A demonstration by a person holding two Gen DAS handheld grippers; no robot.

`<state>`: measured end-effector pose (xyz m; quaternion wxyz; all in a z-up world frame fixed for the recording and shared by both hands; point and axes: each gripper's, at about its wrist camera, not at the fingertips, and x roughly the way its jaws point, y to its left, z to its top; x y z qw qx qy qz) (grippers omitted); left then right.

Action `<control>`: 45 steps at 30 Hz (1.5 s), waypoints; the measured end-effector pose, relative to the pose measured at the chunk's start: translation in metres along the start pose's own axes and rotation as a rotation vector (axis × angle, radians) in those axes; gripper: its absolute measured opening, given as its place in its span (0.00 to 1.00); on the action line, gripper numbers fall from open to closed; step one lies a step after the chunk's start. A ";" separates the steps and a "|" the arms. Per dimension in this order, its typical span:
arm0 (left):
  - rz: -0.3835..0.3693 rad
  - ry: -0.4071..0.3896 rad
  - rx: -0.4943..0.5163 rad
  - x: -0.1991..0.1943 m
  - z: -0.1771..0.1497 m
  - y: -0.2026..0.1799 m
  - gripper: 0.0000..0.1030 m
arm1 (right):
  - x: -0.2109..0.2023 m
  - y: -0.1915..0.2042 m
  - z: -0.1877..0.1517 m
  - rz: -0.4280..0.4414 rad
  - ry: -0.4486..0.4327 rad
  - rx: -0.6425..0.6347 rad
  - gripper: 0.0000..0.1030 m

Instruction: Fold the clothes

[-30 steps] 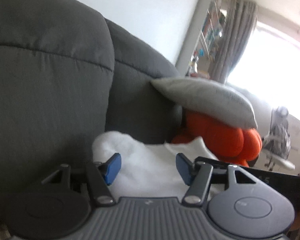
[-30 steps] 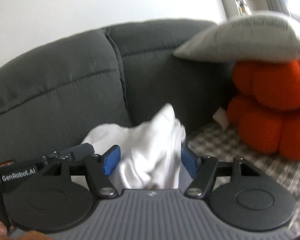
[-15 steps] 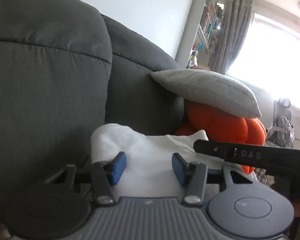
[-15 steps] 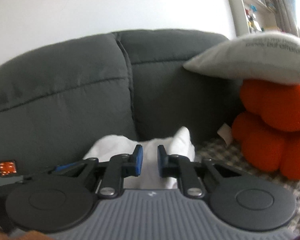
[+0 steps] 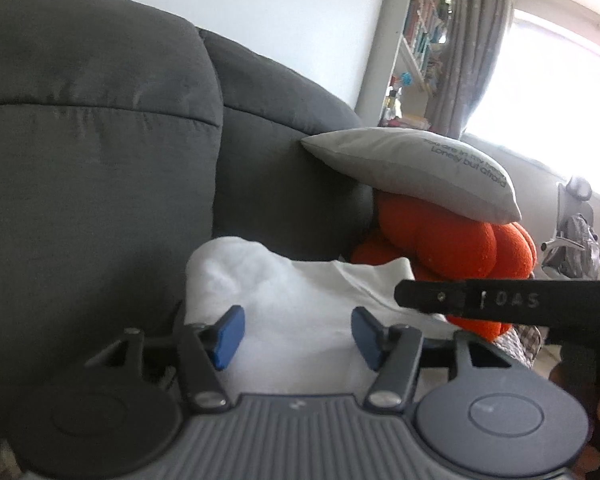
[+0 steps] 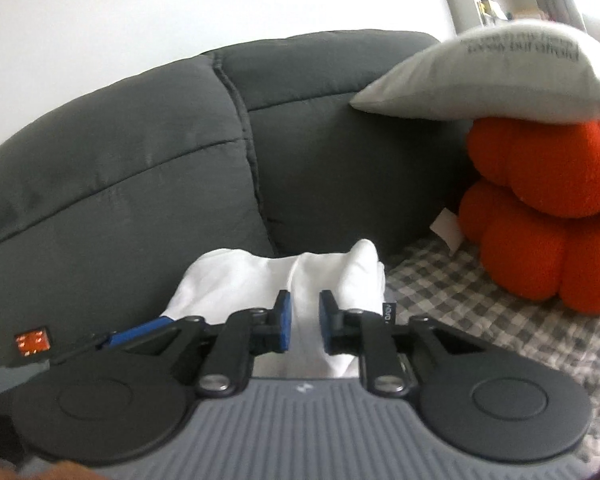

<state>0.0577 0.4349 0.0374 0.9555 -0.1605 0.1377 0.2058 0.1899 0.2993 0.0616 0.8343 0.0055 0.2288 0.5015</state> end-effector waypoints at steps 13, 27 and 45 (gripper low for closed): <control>0.130 0.233 -0.101 -0.044 0.008 -0.010 0.70 | -0.052 0.023 -0.002 -0.016 0.043 -0.025 0.49; 0.221 0.365 -0.086 -0.068 -0.004 -0.023 0.87 | -0.075 0.032 -0.017 -0.054 0.183 -0.018 0.56; 0.344 0.510 -0.057 -0.078 -0.033 -0.023 1.00 | -0.086 0.042 -0.046 -0.115 0.330 -0.042 0.93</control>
